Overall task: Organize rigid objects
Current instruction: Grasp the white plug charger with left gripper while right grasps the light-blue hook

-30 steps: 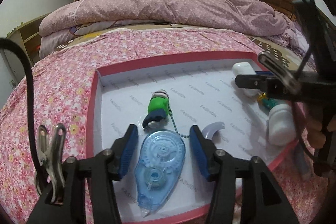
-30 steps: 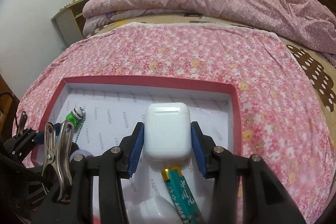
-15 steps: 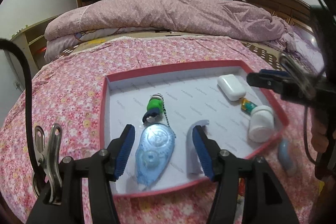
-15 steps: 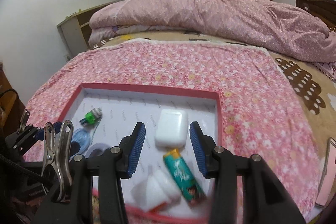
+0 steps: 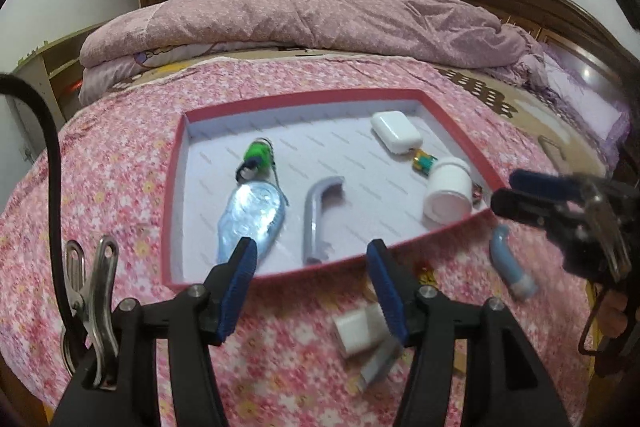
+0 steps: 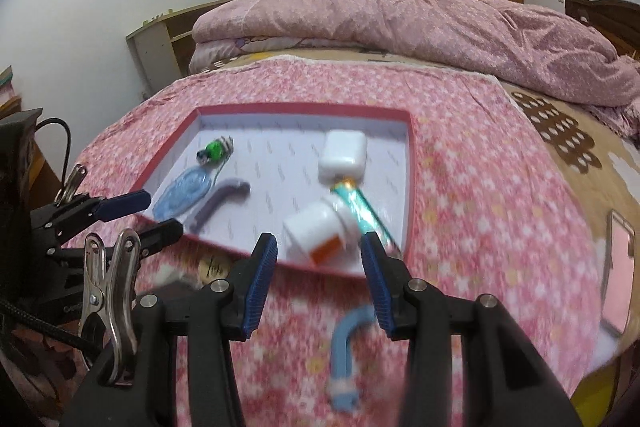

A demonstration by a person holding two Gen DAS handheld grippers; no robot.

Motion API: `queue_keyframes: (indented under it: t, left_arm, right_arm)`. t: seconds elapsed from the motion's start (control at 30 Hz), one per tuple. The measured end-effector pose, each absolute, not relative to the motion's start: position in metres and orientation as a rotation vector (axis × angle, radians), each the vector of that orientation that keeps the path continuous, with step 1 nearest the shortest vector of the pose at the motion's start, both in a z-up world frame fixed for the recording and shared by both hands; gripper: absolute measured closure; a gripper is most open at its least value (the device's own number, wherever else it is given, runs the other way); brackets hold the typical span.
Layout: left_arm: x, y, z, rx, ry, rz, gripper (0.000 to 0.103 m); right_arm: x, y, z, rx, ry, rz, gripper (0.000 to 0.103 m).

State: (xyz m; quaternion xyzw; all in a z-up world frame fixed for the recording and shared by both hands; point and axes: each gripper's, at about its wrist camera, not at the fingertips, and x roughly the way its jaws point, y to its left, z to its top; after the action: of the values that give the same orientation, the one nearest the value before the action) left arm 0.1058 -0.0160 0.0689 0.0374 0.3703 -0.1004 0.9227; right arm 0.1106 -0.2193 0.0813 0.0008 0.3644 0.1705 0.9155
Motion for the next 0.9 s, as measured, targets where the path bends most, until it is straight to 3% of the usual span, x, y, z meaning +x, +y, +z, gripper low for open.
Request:
queue_keyframes:
  t: [0.9]
  left_arm:
    - [0.073,-0.037,0.050,0.067,0.802,-0.246,0.043]
  right_arm:
    - [0.062,-0.261,0.042,0.141,0.827,0.309,0.058]
